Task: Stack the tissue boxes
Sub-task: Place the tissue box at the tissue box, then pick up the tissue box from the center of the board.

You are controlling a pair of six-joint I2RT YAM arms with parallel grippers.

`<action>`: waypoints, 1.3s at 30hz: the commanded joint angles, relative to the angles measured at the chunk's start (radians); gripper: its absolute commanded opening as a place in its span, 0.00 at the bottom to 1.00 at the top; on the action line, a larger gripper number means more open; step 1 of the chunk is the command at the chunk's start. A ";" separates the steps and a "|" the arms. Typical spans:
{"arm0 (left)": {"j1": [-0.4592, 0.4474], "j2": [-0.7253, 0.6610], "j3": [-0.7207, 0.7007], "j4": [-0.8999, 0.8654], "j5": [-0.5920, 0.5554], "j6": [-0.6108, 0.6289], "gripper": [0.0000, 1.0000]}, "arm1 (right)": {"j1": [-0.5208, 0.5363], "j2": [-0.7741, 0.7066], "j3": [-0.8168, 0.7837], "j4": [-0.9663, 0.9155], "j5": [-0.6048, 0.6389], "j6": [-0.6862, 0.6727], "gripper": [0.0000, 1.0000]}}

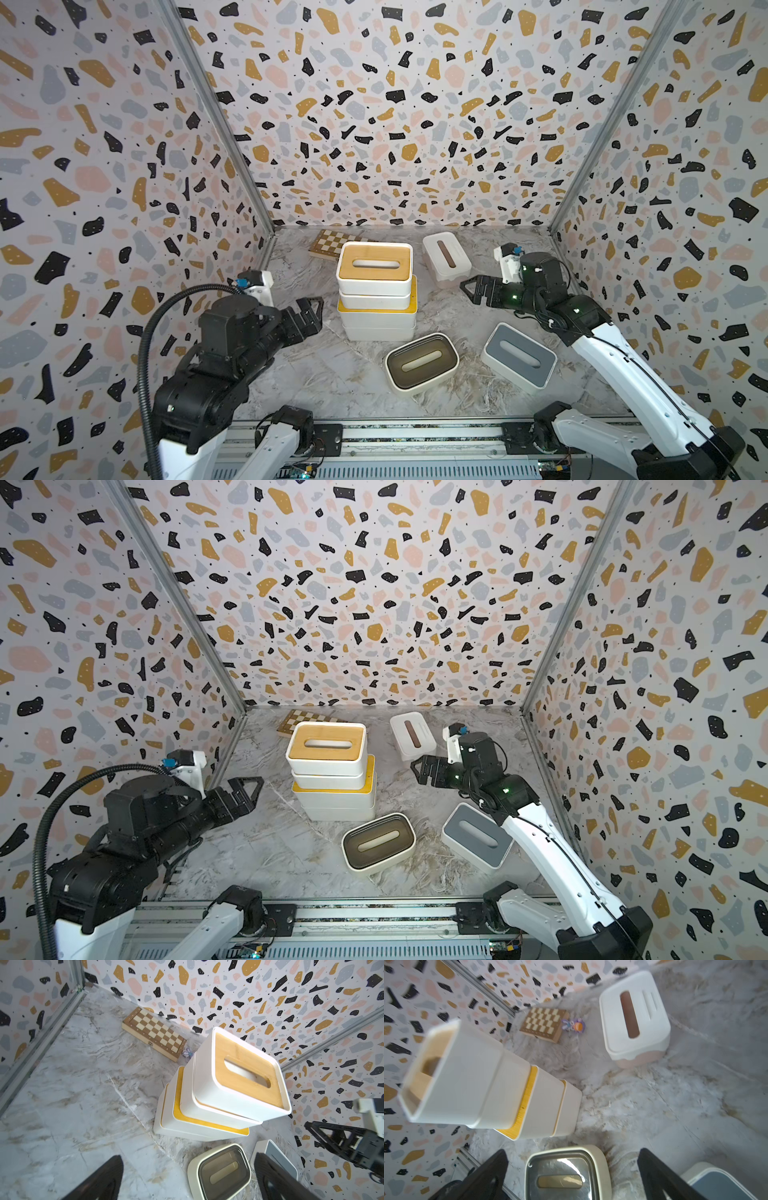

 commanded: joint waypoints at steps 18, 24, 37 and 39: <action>-0.029 -0.328 -0.686 0.217 0.408 -0.359 0.94 | 0.050 0.131 -0.411 0.368 -0.319 -0.057 0.99; -0.186 -0.233 -0.780 0.426 0.310 -0.425 0.94 | 0.007 0.208 -0.442 0.451 -0.378 -0.057 0.99; -0.479 0.053 -0.948 0.893 0.173 -0.528 0.97 | 0.082 0.256 -0.476 0.500 -0.456 -0.043 0.99; -0.499 0.067 -0.968 0.976 0.173 -0.537 0.97 | 0.116 0.271 -0.472 0.499 -0.454 -0.030 0.99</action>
